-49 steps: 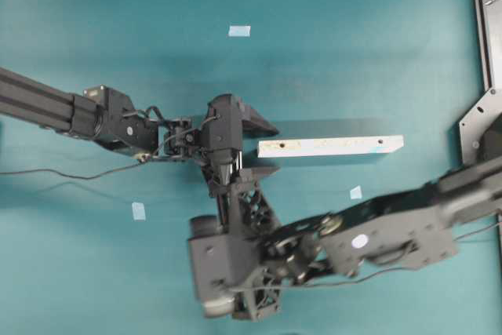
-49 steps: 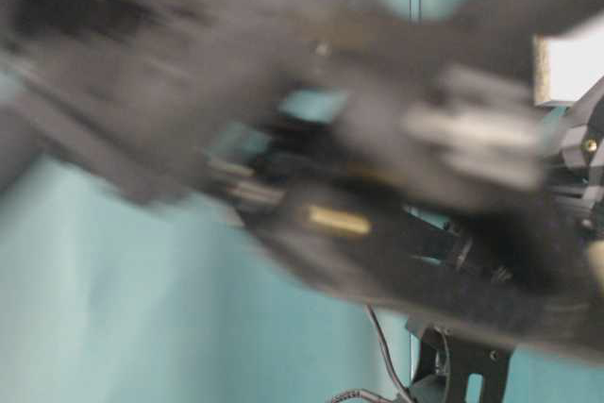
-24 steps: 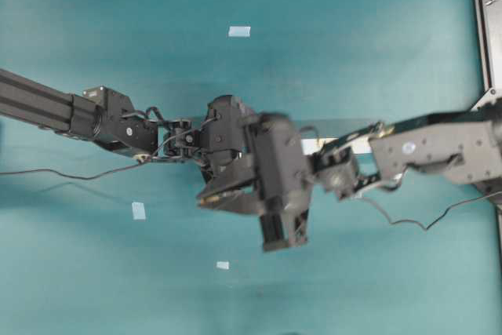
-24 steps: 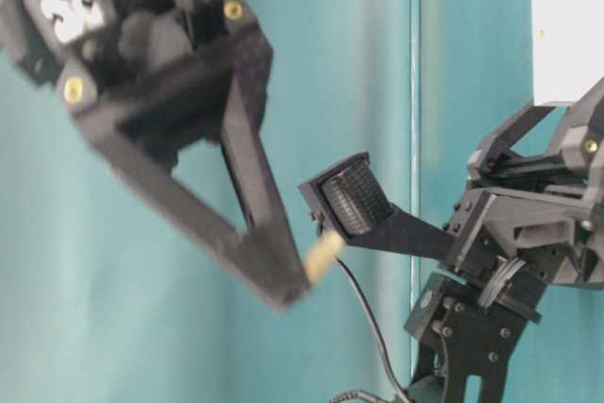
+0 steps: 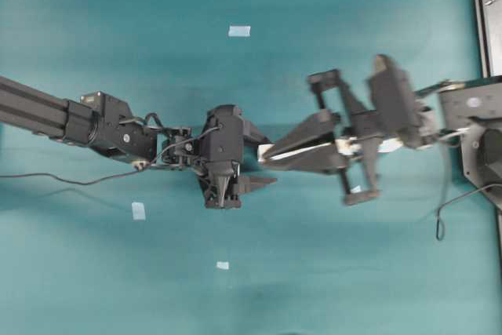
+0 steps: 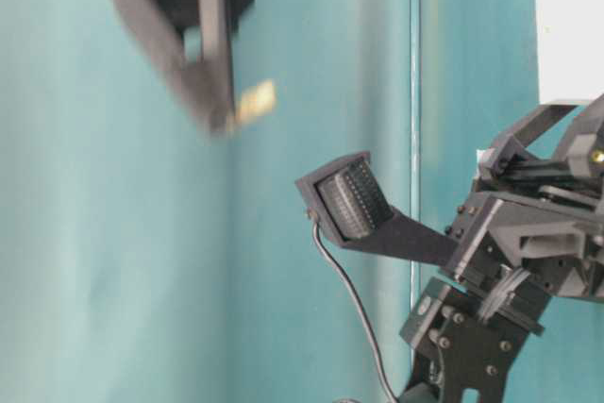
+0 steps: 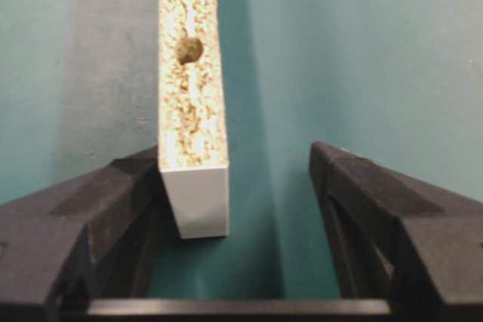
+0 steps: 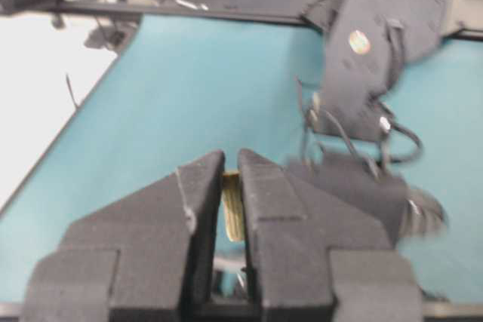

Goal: Move the wooden board into place and insert the rod into its hole.
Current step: 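Lift the dowel with the right gripper and carry it over the strip, then align the held dowel above the hole in the strip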

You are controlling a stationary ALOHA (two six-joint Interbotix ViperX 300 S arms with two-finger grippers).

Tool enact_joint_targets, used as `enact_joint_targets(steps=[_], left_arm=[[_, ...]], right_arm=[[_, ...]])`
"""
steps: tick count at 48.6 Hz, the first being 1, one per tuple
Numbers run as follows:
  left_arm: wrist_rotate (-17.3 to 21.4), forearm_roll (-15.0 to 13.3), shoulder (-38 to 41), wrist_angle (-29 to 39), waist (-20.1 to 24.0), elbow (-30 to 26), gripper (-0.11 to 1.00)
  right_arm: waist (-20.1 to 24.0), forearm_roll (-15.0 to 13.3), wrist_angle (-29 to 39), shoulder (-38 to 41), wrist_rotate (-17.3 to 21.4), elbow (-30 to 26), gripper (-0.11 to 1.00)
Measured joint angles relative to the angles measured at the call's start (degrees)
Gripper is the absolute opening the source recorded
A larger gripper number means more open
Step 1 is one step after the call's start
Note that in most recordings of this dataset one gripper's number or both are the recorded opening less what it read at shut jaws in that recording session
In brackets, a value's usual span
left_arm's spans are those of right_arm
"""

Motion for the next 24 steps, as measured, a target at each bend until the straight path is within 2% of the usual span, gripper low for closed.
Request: enact_joint_targets(steps=[11, 20, 24], left_arm=[[0.0, 0.0, 0.0, 0.5, 0.3, -0.3, 0.66], [-0.1, 0.0, 0.0, 0.7, 1.3, -1.0, 0.65], [0.0, 0.0, 0.0, 0.7, 2.4, -1.4, 0.60]], right_arm=[[-4.8, 1.9, -0.3, -9.1, -5.2, 10.4, 0.09], [-7.1, 2.1, -2.4, -9.2, -7.0, 14.8, 0.09], [-8.0, 2.2, -5.0, -7.9, -7.6, 15.5, 0.09]])
